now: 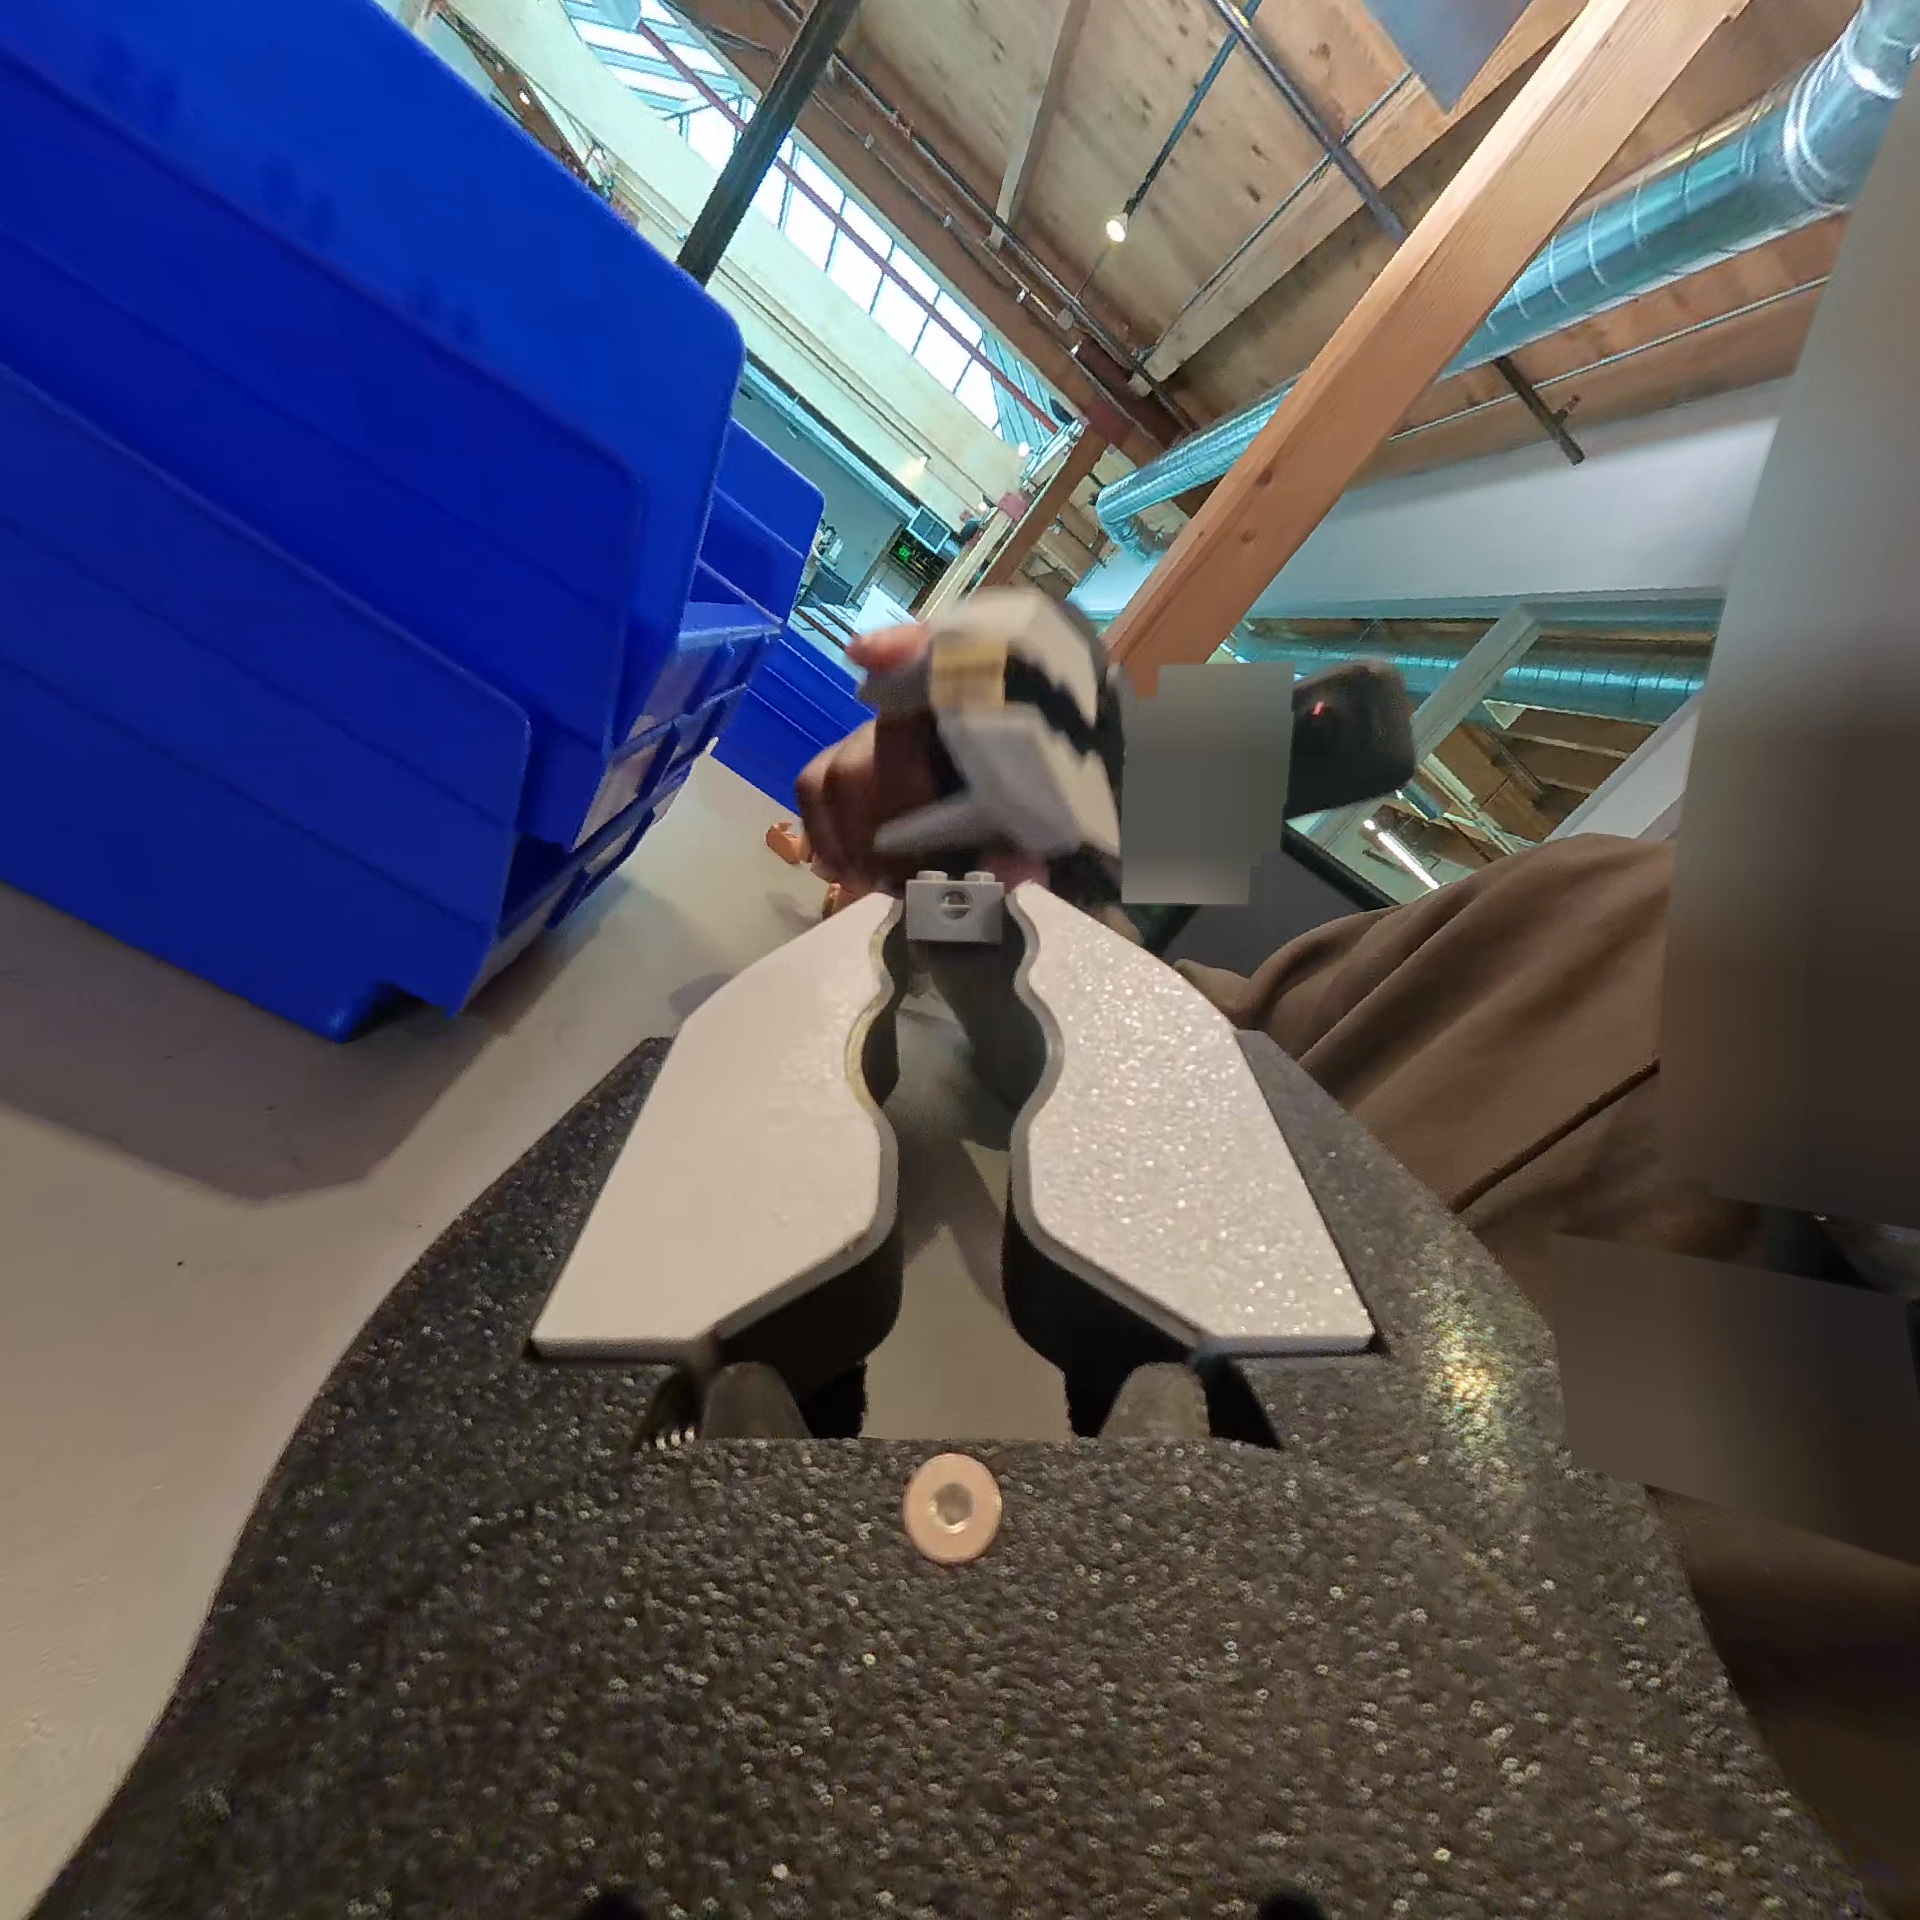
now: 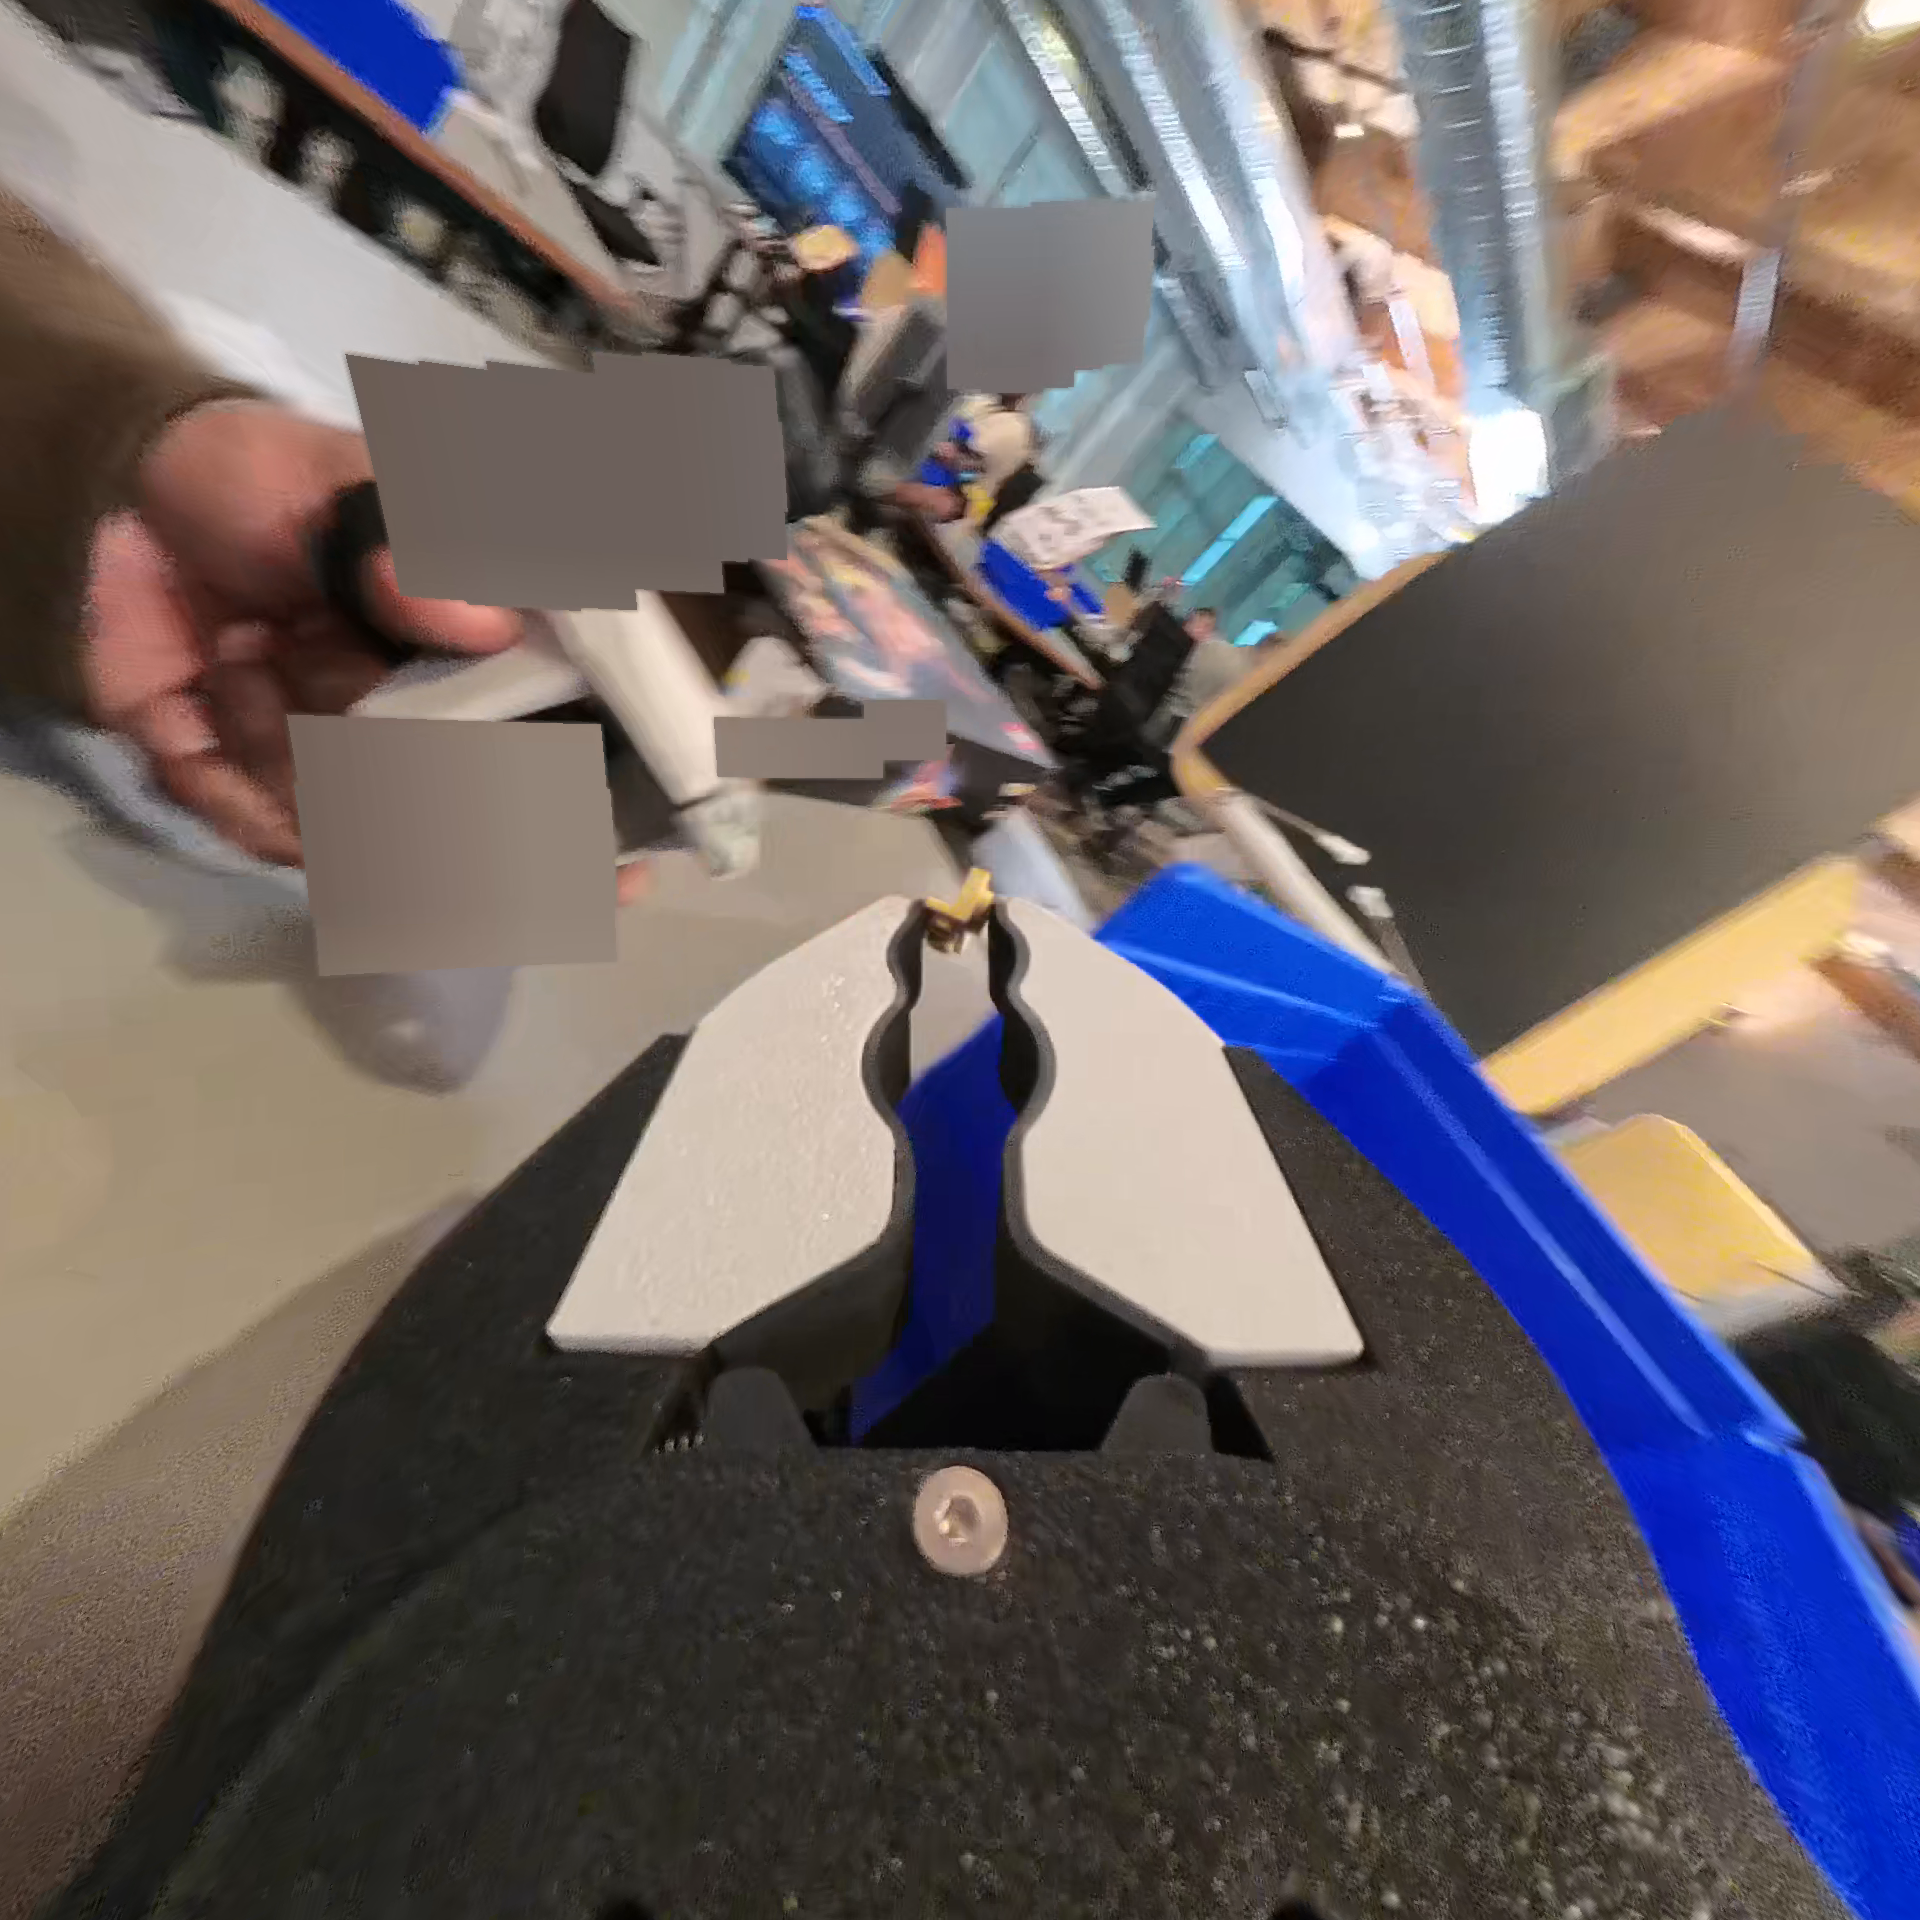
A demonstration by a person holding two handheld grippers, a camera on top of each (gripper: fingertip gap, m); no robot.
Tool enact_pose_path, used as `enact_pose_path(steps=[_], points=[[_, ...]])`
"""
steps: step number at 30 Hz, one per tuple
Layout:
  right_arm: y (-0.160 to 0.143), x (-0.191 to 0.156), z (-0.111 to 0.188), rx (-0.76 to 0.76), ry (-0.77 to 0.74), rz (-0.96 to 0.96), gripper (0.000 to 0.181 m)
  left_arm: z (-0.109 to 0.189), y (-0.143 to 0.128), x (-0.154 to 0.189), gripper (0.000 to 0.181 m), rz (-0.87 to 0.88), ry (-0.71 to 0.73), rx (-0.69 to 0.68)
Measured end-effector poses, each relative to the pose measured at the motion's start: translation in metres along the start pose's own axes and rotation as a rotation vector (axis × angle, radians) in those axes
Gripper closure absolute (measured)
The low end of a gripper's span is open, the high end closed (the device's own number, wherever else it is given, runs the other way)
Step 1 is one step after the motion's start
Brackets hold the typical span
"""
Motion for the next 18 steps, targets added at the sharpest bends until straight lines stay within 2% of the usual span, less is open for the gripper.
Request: enact_pose_path(steps=[3,4,5,7,11,15,18], points=[[-0.007,0.058,0.014,-0.128,-0.257,-0.089,0.169,-0.001,-0.002,0.003,0.165,-0.004,-0.008,-0.011],[-0.017,0.073,0.015,-0.205,-0.289,-0.149,0.168,-0.002,-0.003,0.004,0.165,-0.008,-0.01,-0.014],[-0.027,0.081,0.016,-0.261,-0.288,-0.204,0.157,-0.002,-0.003,0.005,0.165,-0.012,-0.01,-0.017],[-0.038,0.084,0.019,-0.285,-0.281,-0.266,0.15,-0.002,-0.004,0.006,0.165,-0.022,-0.009,-0.022],[-0.03,0.061,0.021,-0.233,-0.204,-0.175,0.15,-0.001,-0.001,0.005,0.165,-0.016,-0.001,-0.011],[-0.006,0.002,0.005,-0.134,0.05,0.053,0.154,-0.001,0.0,0.004,0.165,0.021,-0.01,0.015],[0.001,-0.028,-0.011,-0.128,0.123,0.166,0.154,-0.002,-0.001,0.003,0.165,0.046,-0.023,0.026]])
Point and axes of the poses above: each gripper's, where its closed fingertips meet, z back along the fingers, y out of its top, x = y × z across the jaws, the point moved 4 cm from there along z, back along the fingers, and after that the axes turned 10 degrees about y, right-handed, at the moved point
